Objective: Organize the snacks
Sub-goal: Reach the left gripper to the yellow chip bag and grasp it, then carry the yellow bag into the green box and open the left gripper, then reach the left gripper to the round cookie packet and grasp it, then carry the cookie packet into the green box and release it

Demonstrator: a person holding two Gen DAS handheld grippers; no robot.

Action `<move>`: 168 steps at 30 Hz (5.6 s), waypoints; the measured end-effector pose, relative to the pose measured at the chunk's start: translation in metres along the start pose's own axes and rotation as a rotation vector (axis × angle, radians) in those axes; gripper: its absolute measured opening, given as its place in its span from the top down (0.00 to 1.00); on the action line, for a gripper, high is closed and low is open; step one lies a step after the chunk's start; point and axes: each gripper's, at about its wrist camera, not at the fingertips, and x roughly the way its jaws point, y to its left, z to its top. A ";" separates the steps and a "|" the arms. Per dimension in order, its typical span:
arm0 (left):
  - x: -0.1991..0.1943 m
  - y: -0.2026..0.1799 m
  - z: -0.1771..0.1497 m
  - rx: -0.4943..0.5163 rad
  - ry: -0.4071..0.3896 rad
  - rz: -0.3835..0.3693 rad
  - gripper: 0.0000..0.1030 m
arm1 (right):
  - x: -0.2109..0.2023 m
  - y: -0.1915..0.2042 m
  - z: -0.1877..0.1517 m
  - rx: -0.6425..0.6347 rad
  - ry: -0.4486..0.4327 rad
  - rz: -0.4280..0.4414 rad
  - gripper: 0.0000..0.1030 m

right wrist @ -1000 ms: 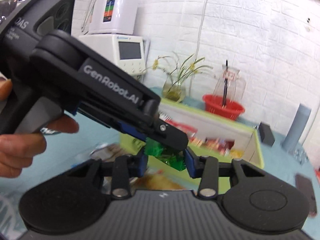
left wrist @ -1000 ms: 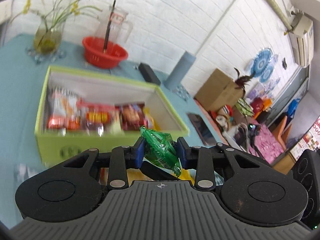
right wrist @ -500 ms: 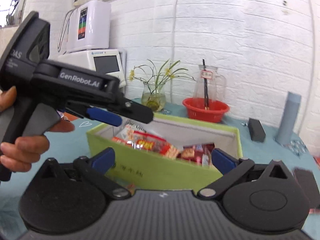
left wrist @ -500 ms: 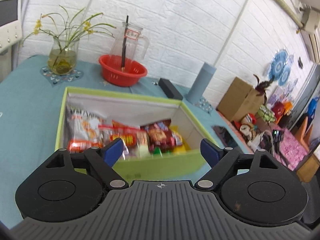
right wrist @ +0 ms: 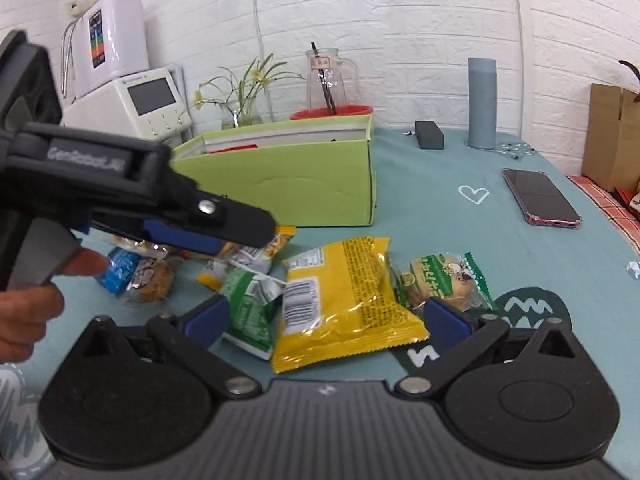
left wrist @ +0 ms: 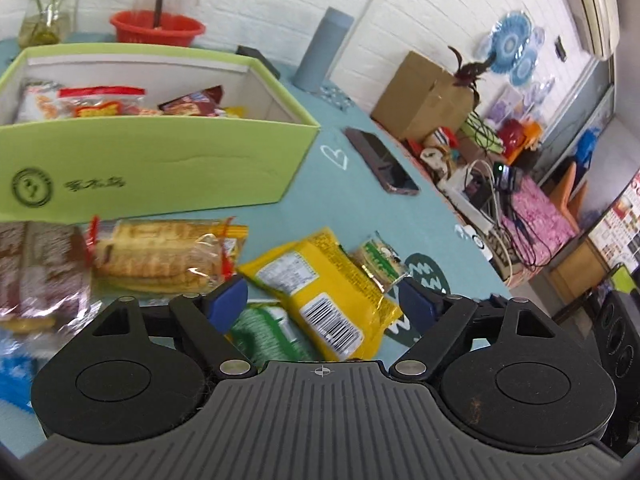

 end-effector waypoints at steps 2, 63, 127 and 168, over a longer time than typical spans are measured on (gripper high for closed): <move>0.010 -0.009 0.002 0.007 0.020 0.001 0.32 | 0.011 0.000 0.004 -0.053 0.028 -0.001 0.00; -0.023 0.016 0.086 -0.004 -0.078 -0.035 0.78 | 0.050 0.032 0.109 -0.273 -0.099 0.039 0.26; 0.152 -0.052 0.060 0.153 0.311 -0.100 0.54 | 0.040 -0.073 0.026 -0.015 0.187 0.100 0.10; 0.012 -0.025 0.026 0.006 0.021 -0.021 0.80 | -0.005 0.001 0.043 -0.199 -0.029 -0.009 0.40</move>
